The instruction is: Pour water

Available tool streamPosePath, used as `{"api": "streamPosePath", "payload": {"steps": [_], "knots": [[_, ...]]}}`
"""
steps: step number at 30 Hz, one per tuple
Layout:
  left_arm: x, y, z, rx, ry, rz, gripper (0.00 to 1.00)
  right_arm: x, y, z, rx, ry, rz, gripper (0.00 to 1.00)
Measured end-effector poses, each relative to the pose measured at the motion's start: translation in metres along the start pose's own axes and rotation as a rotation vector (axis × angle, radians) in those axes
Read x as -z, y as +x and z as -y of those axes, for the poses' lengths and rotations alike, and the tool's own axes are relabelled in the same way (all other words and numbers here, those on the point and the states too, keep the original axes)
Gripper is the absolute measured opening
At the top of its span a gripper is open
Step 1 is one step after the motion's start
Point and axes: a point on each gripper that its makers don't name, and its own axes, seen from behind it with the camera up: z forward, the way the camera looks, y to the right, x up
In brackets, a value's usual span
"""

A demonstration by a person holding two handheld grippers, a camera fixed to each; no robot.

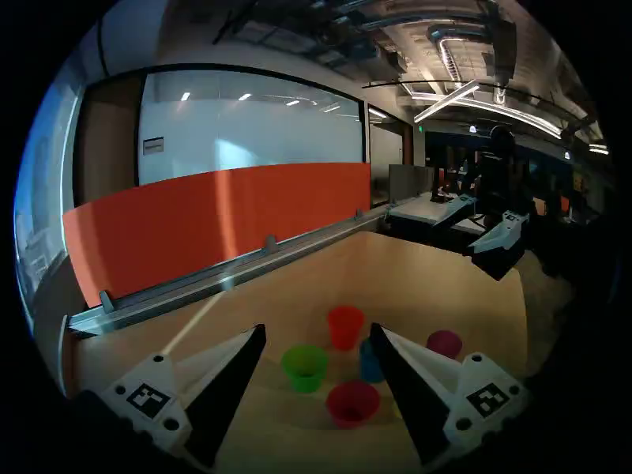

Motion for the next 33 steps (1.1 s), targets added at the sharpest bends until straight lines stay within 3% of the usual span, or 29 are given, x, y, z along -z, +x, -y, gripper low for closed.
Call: {"api": "streamPosePath", "payload": {"steps": [8,20,33], "knots": [[-0.014,-0.025,0.006,-0.009,-0.006,0.042,0.98,-0.016,-0.026,-0.003,0.027,0.006,0.054,1.00],[-0.030,-0.051,0.006,-0.010,-0.024,0.089,0.98,-0.037,-0.050,-0.001,0.051,0.030,0.109,1.00],[-0.057,-0.086,0.006,-0.001,-0.039,0.157,0.98,-0.066,-0.077,0.005,0.068,0.062,0.165,1.00]]}}
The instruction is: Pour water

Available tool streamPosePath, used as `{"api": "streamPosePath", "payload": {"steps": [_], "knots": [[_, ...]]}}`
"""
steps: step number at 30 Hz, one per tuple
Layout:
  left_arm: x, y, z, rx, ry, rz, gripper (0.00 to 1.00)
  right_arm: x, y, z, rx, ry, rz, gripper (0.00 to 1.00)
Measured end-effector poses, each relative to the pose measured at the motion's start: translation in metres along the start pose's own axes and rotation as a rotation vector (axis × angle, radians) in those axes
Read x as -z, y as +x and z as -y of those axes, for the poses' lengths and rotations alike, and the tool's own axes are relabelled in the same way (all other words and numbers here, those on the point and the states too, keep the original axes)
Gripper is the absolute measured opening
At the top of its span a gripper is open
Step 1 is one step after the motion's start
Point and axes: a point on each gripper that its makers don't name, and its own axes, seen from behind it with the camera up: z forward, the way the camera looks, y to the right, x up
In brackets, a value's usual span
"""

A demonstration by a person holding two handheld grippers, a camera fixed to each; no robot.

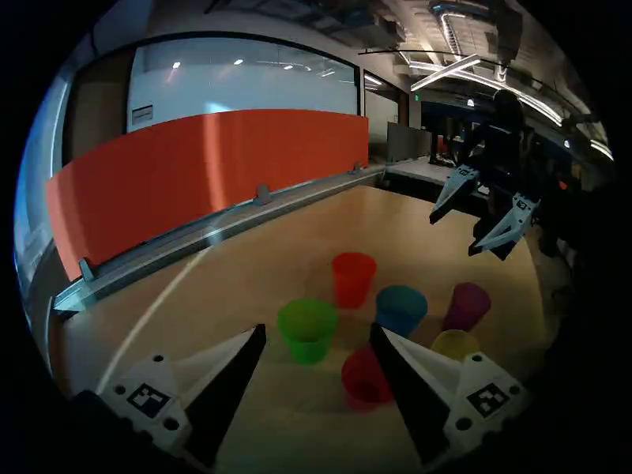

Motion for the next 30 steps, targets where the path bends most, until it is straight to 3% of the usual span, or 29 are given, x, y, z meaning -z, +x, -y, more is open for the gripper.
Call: {"api": "streamPosePath", "payload": {"steps": [30], "knots": [[-0.052,-0.025,0.010,0.002,-0.041,0.090,0.98,-0.066,-0.041,0.009,-0.016,0.092,0.127,1.00]]}}
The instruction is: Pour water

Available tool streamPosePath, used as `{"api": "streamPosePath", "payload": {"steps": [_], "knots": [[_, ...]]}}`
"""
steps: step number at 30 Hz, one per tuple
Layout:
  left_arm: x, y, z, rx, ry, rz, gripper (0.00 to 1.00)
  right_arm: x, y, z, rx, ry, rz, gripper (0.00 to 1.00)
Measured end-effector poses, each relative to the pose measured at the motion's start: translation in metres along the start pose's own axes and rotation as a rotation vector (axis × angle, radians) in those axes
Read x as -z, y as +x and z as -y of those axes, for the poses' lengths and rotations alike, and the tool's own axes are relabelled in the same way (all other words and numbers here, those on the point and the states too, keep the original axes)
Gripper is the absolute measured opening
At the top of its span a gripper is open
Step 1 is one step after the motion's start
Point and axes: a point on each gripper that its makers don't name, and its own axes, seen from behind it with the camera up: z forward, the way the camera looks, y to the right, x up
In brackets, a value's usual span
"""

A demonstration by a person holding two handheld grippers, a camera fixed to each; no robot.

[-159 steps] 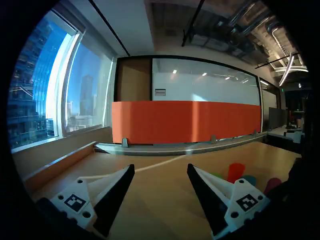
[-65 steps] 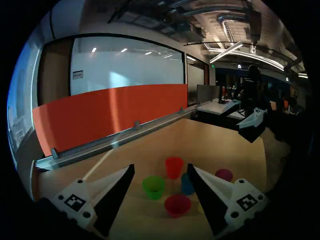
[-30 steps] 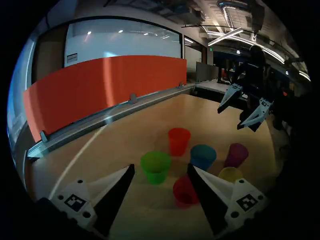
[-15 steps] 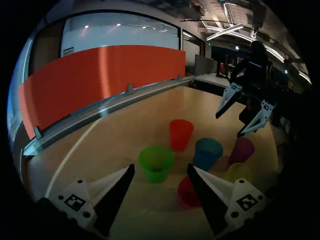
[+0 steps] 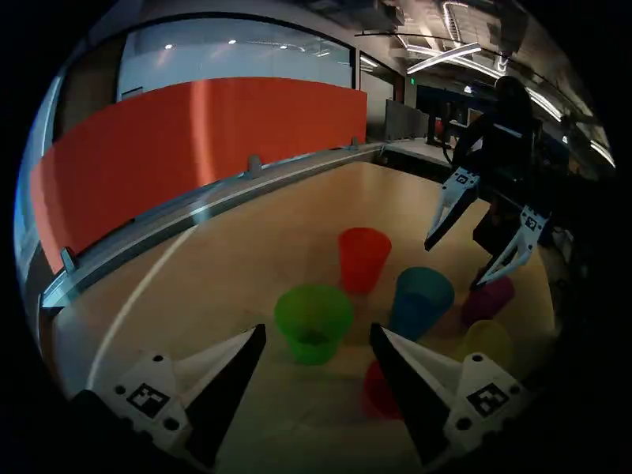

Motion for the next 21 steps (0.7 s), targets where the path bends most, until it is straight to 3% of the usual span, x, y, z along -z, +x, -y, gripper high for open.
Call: {"api": "streamPosePath", "payload": {"steps": [21], "knots": [[-0.007,-0.001,0.000,-0.004,-0.011,0.008,0.98,-0.033,-0.006,-0.001,-0.009,0.034,0.098,1.00]]}}
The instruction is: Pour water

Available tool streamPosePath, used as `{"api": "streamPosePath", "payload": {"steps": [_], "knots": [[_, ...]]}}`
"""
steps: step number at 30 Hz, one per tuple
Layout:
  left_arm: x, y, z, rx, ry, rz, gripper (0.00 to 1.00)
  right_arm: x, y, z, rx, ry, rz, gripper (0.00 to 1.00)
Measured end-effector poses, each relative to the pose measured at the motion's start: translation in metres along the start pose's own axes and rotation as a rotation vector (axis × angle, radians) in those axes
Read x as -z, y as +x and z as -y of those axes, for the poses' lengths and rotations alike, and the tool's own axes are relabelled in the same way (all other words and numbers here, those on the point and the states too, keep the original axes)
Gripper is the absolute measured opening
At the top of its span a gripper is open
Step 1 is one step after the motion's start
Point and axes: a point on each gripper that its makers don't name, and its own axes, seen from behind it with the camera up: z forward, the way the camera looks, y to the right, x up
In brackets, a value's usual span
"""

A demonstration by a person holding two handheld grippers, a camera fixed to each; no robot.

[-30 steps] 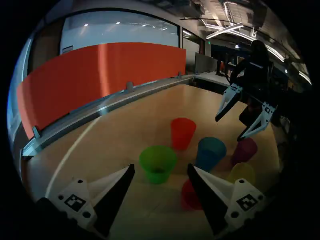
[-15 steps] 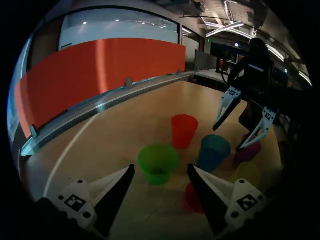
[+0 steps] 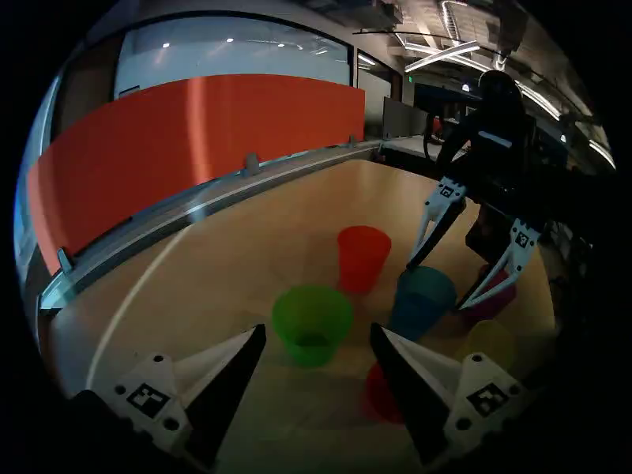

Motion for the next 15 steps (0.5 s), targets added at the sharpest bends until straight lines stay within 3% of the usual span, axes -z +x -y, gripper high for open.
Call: {"api": "streamPosePath", "payload": {"steps": [15], "knots": [[-0.003,0.001,-0.001,-0.003,-0.008,0.004,0.98,-0.014,-0.004,0.000,0.042,-0.011,0.050,1.00]]}}
